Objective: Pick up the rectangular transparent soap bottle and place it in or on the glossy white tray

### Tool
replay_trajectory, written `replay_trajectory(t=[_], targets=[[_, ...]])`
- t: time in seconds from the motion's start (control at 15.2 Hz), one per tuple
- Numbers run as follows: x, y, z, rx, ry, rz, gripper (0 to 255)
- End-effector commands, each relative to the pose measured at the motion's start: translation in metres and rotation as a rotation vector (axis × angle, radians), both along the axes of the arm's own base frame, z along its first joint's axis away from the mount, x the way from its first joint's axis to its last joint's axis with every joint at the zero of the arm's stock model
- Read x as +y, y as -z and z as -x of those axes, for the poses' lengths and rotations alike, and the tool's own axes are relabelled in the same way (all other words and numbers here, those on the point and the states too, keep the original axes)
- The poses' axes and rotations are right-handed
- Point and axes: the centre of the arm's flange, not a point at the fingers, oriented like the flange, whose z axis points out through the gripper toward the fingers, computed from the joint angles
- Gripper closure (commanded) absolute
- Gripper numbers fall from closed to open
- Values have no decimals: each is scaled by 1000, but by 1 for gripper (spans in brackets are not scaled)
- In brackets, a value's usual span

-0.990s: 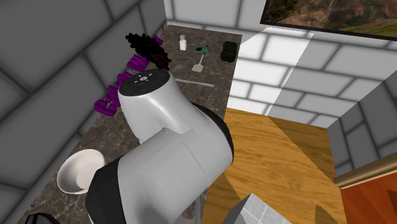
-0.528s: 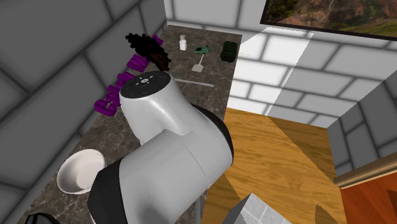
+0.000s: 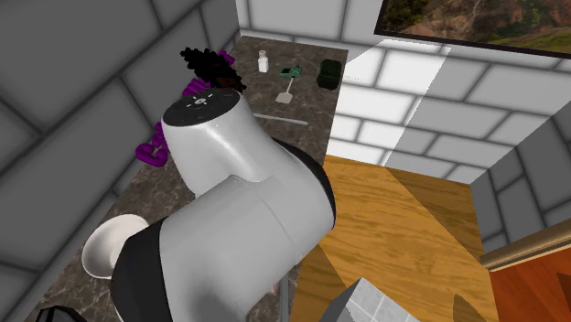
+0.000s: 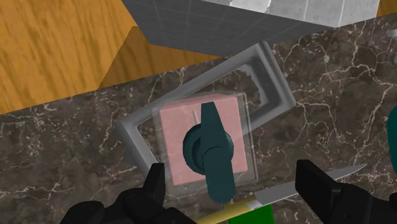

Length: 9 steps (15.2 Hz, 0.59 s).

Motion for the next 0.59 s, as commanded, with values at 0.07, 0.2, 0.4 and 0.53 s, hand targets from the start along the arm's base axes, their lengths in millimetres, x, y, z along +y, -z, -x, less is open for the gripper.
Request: replay_trajectory(t=[0.07, 0.2, 0.4, 0.53], targets=[[-3, -34, -1, 1, 0, 0, 0], [-3, -34, -1, 1, 0, 0, 0], [-3, -34, -1, 1, 0, 0, 0], [-3, -34, -1, 1, 0, 0, 0]])
